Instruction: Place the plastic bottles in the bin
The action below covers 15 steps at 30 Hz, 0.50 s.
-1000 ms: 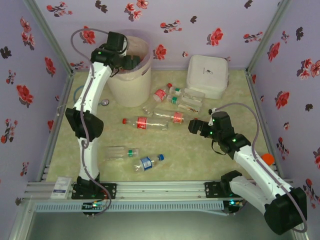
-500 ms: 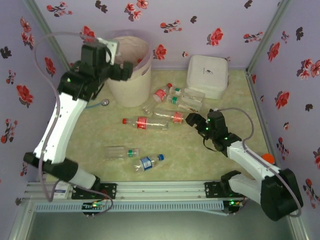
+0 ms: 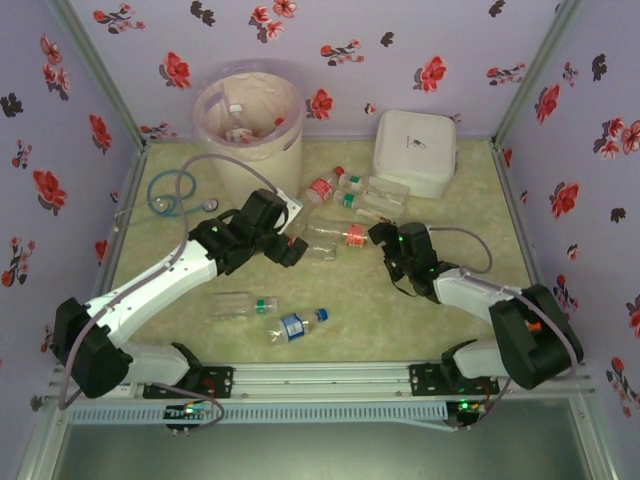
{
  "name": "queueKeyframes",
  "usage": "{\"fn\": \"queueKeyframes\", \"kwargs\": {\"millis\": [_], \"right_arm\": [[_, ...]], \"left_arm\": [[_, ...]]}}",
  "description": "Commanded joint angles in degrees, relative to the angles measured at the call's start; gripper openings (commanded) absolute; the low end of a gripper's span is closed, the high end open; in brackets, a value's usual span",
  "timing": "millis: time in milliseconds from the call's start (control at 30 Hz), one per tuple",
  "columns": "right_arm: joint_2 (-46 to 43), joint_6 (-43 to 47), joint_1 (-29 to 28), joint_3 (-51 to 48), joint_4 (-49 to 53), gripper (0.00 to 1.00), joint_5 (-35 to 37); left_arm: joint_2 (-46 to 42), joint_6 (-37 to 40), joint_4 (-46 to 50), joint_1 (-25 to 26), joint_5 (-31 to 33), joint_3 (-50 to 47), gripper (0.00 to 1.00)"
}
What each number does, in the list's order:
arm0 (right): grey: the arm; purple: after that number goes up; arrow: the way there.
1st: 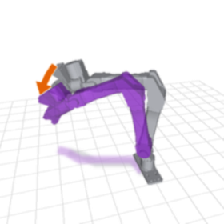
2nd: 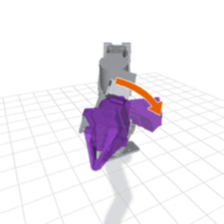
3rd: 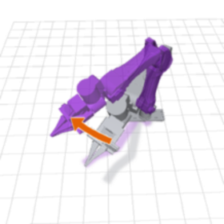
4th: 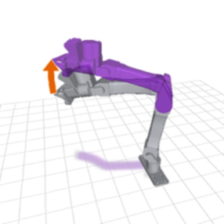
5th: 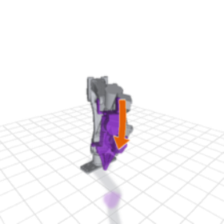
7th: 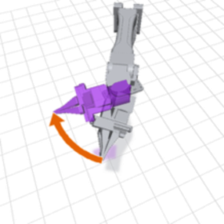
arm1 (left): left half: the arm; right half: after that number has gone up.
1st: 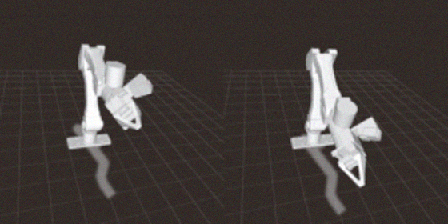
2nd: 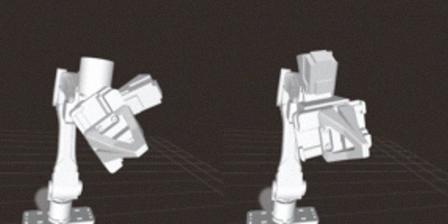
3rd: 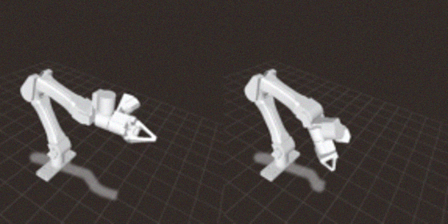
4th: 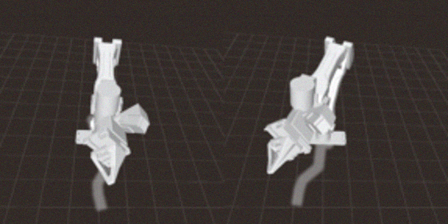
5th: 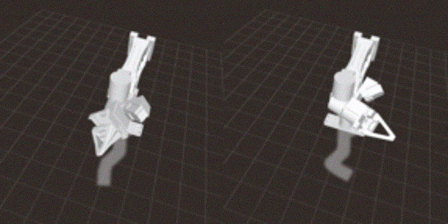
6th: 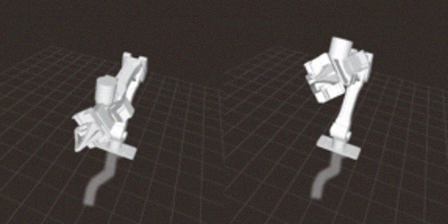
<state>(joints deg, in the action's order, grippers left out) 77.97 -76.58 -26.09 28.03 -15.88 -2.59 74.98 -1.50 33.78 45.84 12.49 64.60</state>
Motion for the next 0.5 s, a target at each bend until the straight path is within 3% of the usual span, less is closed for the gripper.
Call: {"fn": "queueKeyframes", "kwargs": {"millis": [0,300,467], "right_arm": [[3.44,-3.45,-0.98,2.20,-4.86,0.93,2.70],[13.41,-4.89,-1.70,4.65,-10.82,0.99,2.72],[17.64,-5.23,-1.69,5.83,-13.20,0.97,3.15]], "left_arm": [[-1.67,1.29,-5.57,1.24,0.69,-2.65,1.00],[-0.08,4.57,-5.30,1.87,0.53,-3.47,1.00],[0.17,4.04,-6.09,1.96,0.46,-4.04,1.00]]}}
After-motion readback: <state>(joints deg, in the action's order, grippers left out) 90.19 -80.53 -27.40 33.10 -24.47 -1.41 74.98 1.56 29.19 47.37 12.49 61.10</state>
